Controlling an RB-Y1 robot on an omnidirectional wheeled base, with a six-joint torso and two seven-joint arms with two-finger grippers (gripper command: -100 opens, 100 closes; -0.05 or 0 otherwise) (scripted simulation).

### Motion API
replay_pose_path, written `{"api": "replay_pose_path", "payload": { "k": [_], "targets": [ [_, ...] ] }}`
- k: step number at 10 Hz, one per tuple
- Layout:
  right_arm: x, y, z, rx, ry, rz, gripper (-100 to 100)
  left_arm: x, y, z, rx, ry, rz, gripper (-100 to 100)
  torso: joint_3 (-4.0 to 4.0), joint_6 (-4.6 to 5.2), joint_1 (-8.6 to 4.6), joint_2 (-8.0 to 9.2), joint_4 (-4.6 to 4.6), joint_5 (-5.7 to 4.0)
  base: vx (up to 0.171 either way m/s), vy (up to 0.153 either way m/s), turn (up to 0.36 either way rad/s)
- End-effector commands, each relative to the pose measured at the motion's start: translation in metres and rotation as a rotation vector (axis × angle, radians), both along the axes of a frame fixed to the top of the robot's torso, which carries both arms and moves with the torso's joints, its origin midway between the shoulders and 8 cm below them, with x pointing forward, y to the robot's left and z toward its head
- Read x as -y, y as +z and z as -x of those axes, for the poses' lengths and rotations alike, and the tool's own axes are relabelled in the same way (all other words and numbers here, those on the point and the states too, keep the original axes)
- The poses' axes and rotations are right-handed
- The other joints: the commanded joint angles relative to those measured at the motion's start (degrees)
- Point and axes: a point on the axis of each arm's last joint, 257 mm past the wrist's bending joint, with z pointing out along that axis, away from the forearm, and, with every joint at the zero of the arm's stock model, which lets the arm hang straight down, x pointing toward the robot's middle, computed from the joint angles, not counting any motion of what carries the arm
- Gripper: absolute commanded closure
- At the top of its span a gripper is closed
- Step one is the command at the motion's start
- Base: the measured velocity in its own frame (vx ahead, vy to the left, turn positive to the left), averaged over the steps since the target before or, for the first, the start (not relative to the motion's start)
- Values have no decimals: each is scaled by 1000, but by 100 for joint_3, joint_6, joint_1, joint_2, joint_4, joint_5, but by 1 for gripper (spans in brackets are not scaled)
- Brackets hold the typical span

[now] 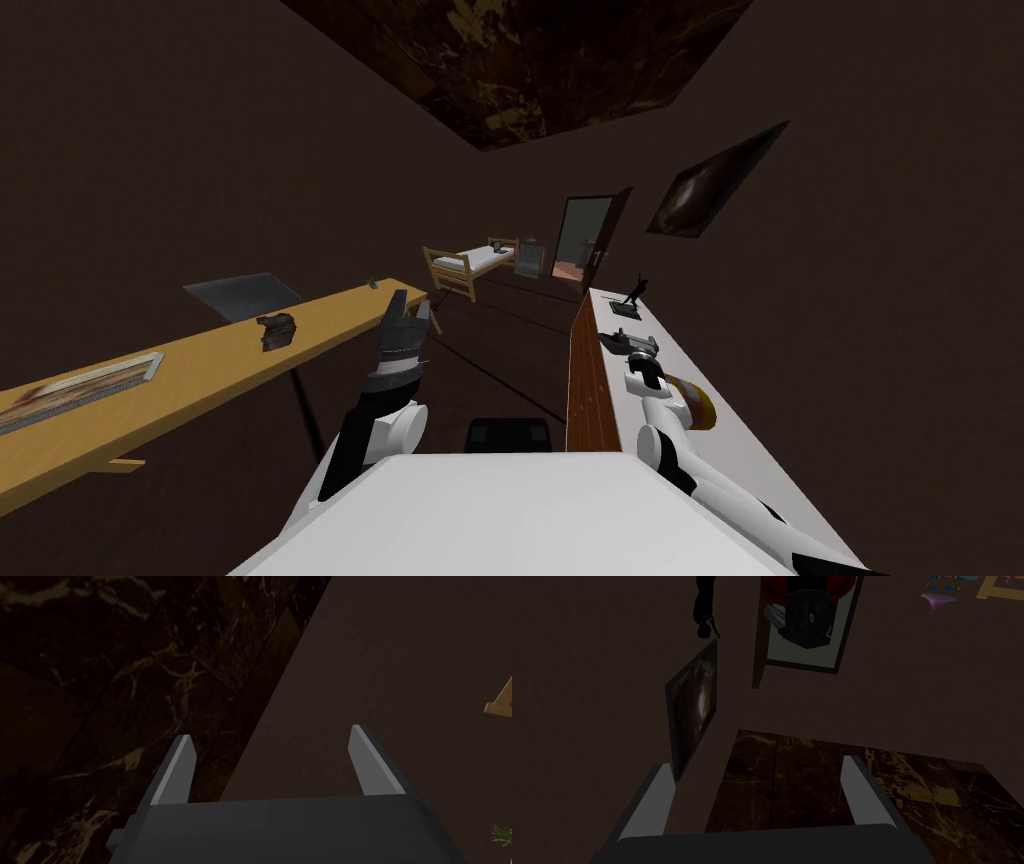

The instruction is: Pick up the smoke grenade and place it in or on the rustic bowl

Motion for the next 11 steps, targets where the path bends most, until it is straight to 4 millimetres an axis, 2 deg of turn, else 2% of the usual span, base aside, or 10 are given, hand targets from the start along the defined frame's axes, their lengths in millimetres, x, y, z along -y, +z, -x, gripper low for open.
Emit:
{"api": "replay_pose_path", "payload": {
  "k": [1, 3, 5, 6, 7, 11],
  "targets": [
    [-22, 14, -30, 2, 43, 2, -100, 0, 0, 0, 0, 0, 0, 0, 0, 0, 0, 0, 0, 0, 6, -2, -300],
    [-22, 14, -30, 2, 43, 2, -100, 0, 0, 0, 0, 0, 0, 0, 0, -8, 1, 0, 0, 0, 2, 0, -5],
    [-51, 32, -62, 8, 93, 12, -100, 0, 0, 0, 0, 0, 0, 0, 0, -3, -1, 0, 0, 0, 4, -7, -260],
    [-43, 26, -49, 6, 80, 13, -100, 0, 0, 0, 0, 0, 0, 0, 1, 0, -2, 2, 0, 0, 2, 3, -68],
    [-43, 26, -50, 6, 81, 10, 0, 0, 0, 0, 0, 0, 0, 0, 1, -7, 0, 2, 1, 0, 0, 0, 13],
    [-43, 26, -50, 6, 81, 10, 0, 0, 0, 0, 0, 0, 0, 0, 2, -6, 0, 3, 1, 0, 0, 0, 0]
  ]
}}
